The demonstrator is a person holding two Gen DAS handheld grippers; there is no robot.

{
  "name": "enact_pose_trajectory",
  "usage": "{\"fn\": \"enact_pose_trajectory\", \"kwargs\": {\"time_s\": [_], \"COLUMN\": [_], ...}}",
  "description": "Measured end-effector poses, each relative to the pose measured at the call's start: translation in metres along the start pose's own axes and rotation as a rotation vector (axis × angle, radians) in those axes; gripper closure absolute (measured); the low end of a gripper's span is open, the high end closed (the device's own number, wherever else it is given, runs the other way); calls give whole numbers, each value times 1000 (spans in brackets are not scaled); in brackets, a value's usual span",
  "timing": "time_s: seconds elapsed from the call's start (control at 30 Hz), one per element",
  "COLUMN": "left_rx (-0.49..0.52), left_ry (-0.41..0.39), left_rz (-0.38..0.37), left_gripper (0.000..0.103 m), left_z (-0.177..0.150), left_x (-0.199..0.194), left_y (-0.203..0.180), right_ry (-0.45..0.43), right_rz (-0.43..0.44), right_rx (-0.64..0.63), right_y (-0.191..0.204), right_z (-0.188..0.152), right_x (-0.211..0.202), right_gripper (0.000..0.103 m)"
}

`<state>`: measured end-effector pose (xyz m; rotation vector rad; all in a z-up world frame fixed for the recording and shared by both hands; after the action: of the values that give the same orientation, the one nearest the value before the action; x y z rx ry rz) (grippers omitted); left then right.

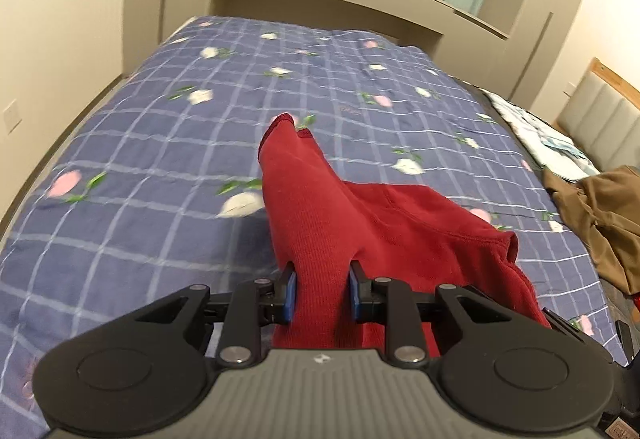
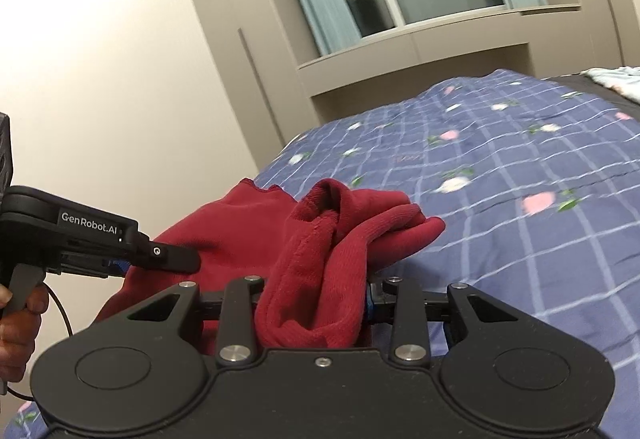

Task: Fold small clothes

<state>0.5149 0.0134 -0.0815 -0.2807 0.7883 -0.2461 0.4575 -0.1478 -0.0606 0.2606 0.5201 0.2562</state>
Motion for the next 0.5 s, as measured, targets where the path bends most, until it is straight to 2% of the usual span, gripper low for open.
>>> {"fn": "enact_pose_trajectory", "kwargs": {"time_s": [0.23, 0.5], "left_rx": [-70, -99], "left_ry": [27, 19], "left_rz": [-9, -33], "left_gripper": [76, 72], "left_z": [-43, -66], "left_x": [-7, -1], "left_y": [44, 53], "right_ry": [69, 119], "right_rz": [-17, -60], "right_rx": [-25, 7], "right_y": [26, 16], "right_z": [-41, -62], "right_x": [-1, 2], "right_gripper": [67, 63]}}
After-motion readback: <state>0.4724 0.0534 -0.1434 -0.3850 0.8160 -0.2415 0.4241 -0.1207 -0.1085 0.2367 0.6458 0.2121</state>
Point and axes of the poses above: each gripper's, at about its wrist camera, not at the fingertips, and x roughly the way its jaws point, y to its left, z to its top, the point moved 10 cm from there along x, roughly the way its jaws point, and after that the axes turned 8 degrees about -z, right-handed, at the moved point
